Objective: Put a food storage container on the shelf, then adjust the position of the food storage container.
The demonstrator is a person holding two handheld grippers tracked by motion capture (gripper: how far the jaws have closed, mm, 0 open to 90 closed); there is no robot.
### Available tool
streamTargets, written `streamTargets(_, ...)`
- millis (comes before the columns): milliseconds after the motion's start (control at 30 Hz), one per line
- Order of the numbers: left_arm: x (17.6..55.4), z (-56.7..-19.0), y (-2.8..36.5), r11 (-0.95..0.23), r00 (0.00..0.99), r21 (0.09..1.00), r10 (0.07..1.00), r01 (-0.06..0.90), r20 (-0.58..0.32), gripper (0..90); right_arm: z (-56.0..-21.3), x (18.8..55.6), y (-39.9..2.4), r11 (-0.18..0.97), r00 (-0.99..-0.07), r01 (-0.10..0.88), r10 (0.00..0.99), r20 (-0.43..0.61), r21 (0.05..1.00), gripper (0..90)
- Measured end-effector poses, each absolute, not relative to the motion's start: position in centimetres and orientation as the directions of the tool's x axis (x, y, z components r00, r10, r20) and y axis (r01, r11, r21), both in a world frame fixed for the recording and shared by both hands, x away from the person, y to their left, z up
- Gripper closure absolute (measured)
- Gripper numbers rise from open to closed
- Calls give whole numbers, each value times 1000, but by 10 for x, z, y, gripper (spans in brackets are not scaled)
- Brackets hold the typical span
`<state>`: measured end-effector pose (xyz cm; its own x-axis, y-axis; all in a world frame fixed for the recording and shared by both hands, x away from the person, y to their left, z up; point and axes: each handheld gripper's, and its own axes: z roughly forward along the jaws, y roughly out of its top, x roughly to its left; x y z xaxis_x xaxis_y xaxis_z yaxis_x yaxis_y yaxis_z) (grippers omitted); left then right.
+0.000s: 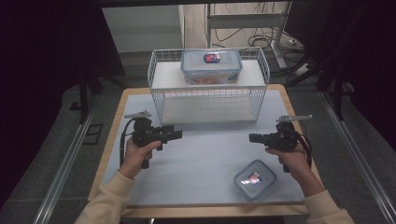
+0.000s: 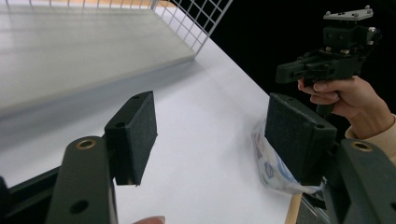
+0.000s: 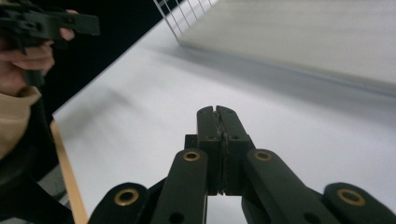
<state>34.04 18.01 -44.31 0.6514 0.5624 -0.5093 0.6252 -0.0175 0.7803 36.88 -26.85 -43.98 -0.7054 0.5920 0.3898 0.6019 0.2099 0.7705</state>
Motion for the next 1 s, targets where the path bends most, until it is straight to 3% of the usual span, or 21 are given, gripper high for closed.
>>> streamTargets(1000, 321, -495, 166, -124, 632, 749, 636, 651, -443, 322, -454, 323, -291, 237, -715, 589, 599, 361, 773, 893)
